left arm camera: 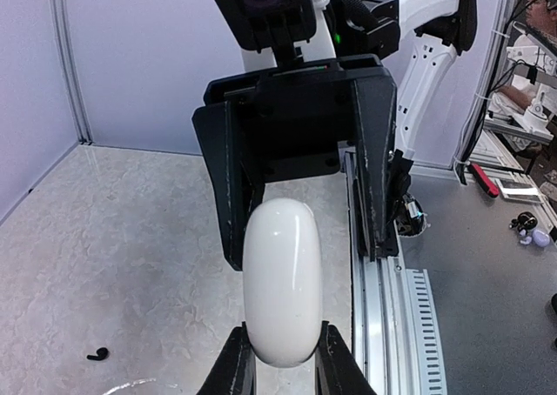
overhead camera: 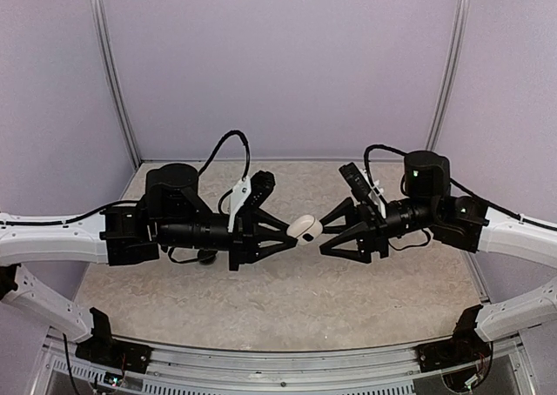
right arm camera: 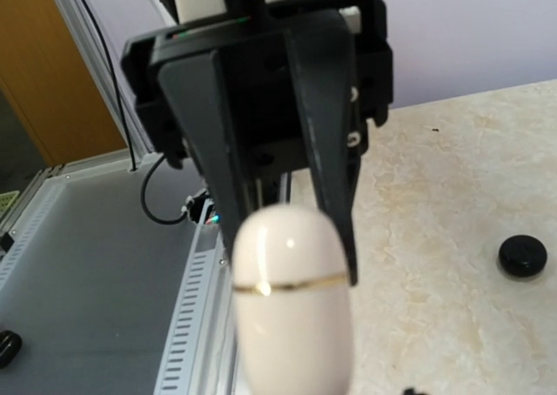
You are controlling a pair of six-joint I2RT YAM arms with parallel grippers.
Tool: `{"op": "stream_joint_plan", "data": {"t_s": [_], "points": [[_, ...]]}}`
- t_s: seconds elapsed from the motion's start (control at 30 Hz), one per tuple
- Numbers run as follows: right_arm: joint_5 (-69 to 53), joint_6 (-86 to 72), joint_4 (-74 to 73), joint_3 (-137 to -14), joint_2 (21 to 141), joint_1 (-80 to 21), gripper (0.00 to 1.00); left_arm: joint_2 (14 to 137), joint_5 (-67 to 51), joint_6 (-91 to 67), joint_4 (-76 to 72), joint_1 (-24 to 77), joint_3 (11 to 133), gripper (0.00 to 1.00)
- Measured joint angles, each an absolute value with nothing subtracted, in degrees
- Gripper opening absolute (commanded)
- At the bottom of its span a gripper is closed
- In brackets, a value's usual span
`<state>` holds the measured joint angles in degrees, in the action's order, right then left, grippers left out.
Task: Insert the wireless bluetooth earbuds into the charging case
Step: Pass from the right arm to the left, then pass from the left arm to the right
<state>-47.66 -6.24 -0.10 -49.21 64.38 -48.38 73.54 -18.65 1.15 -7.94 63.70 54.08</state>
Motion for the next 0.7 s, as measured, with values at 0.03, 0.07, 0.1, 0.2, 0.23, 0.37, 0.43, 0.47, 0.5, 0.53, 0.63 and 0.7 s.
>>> {"op": "stream_joint_plan", "data": {"t_s": [0.03, 0.07, 0.1, 0.2, 0.23, 0.37, 0.43, 0.47, 0.5, 0.53, 0.63, 0.7], "points": [[-47.6, -6.2, -0.3, -49.5, 64.5, -48.5, 0.61, 73.5, -18.7, 1.6, -7.2, 63.7, 54.5, 0.05], [-47.6, -5.8, -1.1, -50.0, 64.7, -48.7, 0.61, 73.5, -18.7, 1.9, -6.6, 63.7, 54.9, 0.05], [-47.6, -5.5, -1.4, -50.4, 64.9, -48.8, 0.60, 73.5, -18.7, 2.2, -6.0, 63.7, 55.1, 0.05], [-47.5, -4.6, -3.6, -51.7, 66.0, -49.1, 0.58, 73.6, -19.4, 3.1, -4.3, 63.4, 55.9, 0.05], [-47.5, -4.2, -4.0, -52.1, 66.4, -49.1, 0.56, 73.6, -19.6, 3.2, -3.7, 63.3, 56.1, 0.05], [-47.4, -2.9, -6.3, -53.3, 67.5, -49.5, 0.52, 74.4, -20.8, 4.0, -1.7, 63.1, 57.7, 0.04], [-47.5, -2.5, -7.1, -53.8, 67.7, -49.5, 0.50, 75.0, -21.2, 4.4, -1.1, 63.1, 58.3, 0.04], [-47.5, -2.3, -7.4, -54.0, 67.7, -49.5, 0.49, 75.2, -21.3, 4.6, -0.6, 63.0, 58.5, 0.03], [-47.5, -2.1, -7.6, -54.1, 67.8, -49.5, 0.49, 75.4, -21.5, 4.8, -0.4, 63.0, 58.6, 0.03], [-47.5, -2.0, -8.0, -54.3, 67.8, -49.5, 0.48, 75.7, -21.8, 4.9, 0.0, 63.0, 58.7, 0.03], [-47.5, -1.4, -8.8, -54.8, 68.1, -49.6, 0.45, 76.2, -22.3, 5.5, 1.4, 63.0, 58.7, 0.03], [-47.5, -1.2, -9.2, -54.9, 68.2, -49.6, 0.43, 76.5, -22.5, 5.8, 2.3, 63.0, 58.7, 0.03]]}}
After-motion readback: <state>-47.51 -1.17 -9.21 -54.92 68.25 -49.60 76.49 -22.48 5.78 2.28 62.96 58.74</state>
